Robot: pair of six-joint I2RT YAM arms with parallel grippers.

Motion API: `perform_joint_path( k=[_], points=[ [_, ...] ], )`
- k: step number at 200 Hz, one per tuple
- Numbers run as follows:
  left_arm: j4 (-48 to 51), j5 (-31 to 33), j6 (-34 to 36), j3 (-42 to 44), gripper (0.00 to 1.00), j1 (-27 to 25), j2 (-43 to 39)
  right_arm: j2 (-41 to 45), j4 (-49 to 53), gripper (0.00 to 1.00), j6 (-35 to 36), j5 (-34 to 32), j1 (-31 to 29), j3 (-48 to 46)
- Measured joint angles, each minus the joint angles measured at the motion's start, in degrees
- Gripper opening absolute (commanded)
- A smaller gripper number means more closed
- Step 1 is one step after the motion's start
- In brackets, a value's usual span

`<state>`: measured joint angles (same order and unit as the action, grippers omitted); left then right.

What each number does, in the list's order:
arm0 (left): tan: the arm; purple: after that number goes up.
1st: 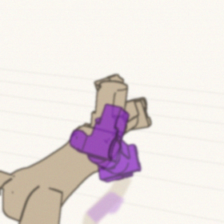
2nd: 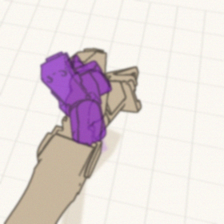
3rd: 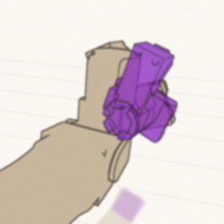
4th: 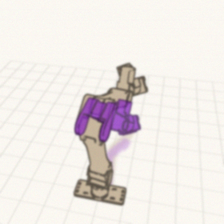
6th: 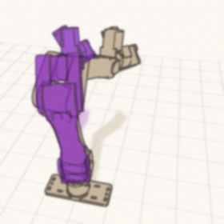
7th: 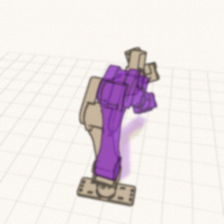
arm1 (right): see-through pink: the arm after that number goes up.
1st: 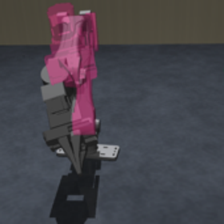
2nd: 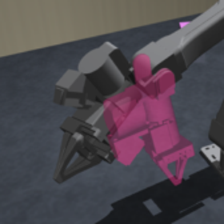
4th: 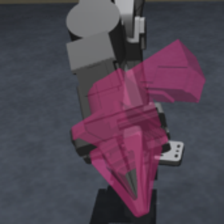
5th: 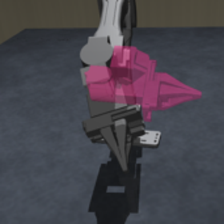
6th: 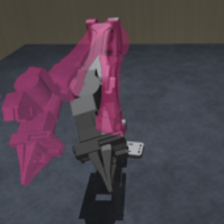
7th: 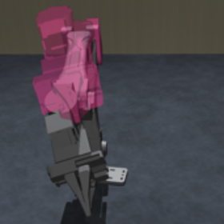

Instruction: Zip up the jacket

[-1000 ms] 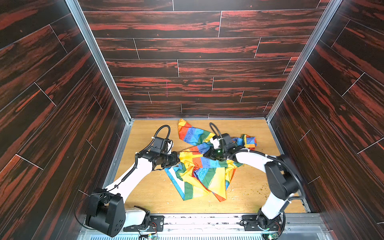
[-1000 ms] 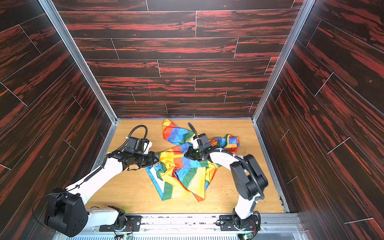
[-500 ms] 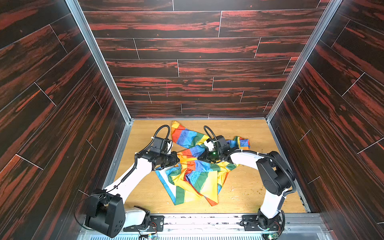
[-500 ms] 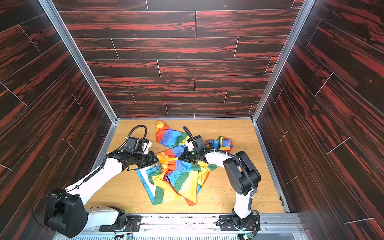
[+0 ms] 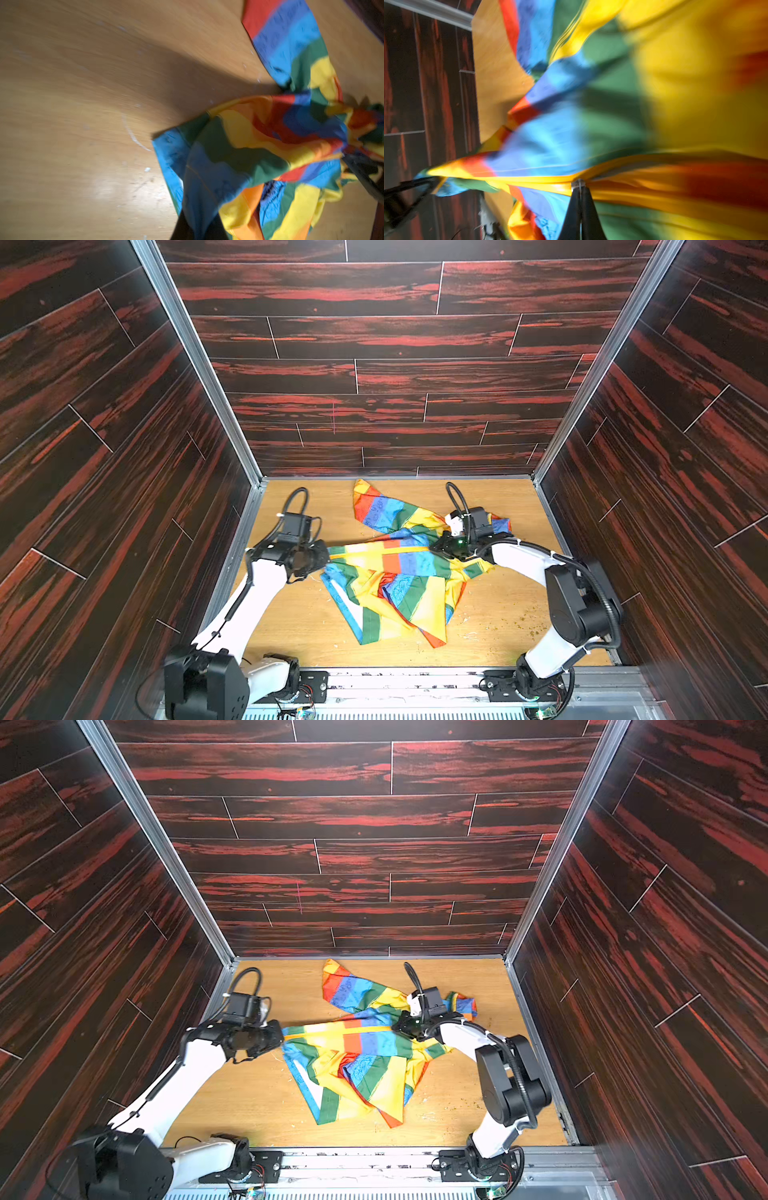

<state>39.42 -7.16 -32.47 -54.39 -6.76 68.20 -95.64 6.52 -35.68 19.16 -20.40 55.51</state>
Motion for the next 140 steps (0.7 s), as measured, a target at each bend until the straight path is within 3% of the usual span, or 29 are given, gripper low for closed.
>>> perform_joint_path(
  k=[66, 140],
  points=[
    [1.3, 1.1, -0.4, 0.7, 0.0, 2.5, -1.6, 2.2, 2.1, 0.0, 2.3, -3.7, 3.9, -1.6],
    [1.2, -1.6, -0.3, 0.8, 0.0, 2.6, -1.6, 4.7, 3.9, 0.0, 3.8, -2.5, 9.2, -1.7]
  ],
)
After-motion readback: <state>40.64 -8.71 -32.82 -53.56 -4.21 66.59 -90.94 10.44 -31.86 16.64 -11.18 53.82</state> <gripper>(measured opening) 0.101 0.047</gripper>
